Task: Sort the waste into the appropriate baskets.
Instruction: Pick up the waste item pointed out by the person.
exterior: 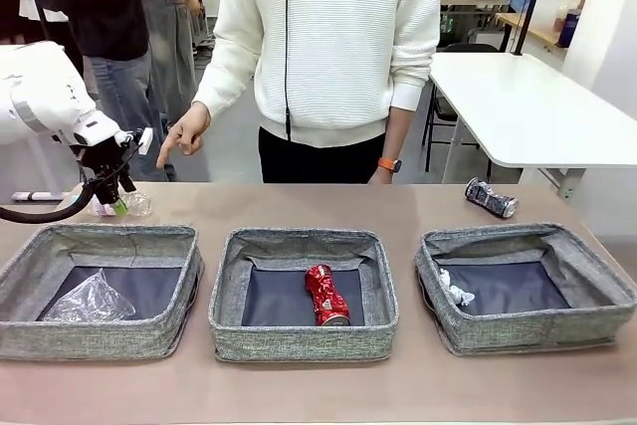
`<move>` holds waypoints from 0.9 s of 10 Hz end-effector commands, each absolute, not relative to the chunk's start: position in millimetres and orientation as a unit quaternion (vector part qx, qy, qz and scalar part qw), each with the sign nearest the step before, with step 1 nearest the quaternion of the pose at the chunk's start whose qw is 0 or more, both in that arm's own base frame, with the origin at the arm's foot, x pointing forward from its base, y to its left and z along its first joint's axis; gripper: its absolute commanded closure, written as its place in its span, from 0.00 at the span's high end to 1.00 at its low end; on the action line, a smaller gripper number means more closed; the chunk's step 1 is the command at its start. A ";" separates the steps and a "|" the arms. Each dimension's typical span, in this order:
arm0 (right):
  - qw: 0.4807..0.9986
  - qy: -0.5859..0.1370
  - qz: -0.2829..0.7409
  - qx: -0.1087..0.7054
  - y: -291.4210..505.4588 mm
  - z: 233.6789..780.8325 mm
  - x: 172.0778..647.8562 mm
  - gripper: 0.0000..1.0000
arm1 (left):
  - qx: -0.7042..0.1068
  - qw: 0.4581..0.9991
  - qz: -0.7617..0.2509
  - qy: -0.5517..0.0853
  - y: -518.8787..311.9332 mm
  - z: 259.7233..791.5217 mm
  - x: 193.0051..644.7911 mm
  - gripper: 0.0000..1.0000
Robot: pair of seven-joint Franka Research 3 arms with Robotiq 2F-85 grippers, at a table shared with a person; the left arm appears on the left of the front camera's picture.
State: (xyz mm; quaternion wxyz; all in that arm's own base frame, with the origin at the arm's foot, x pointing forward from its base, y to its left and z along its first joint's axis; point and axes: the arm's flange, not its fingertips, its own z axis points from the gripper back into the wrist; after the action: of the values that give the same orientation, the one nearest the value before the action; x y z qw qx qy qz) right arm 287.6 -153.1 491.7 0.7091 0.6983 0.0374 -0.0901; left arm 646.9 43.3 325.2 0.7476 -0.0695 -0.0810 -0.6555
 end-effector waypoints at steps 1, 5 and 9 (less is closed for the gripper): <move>0.705 0.040 -0.093 0.702 -153.7 497.7 287.3 1.00 | -0.068 0.753 -0.651 -0.066 37.4 329.7 650.5 1.00; 0.705 0.040 -0.093 0.702 -153.7 497.7 287.3 1.00 | -0.054 0.749 -0.657 -0.065 37.6 330.5 647.2 0.00; 0.705 0.040 -0.093 0.702 -153.7 497.7 287.3 1.00 | -0.054 0.751 -0.656 -0.042 41.6 330.7 642.9 0.16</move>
State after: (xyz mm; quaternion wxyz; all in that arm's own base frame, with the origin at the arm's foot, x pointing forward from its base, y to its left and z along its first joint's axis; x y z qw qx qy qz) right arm 287.6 -153.1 491.8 0.7091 0.6983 0.0374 -0.0901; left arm 647.3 39.5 332.8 0.7450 -0.0536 -0.0660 -0.6616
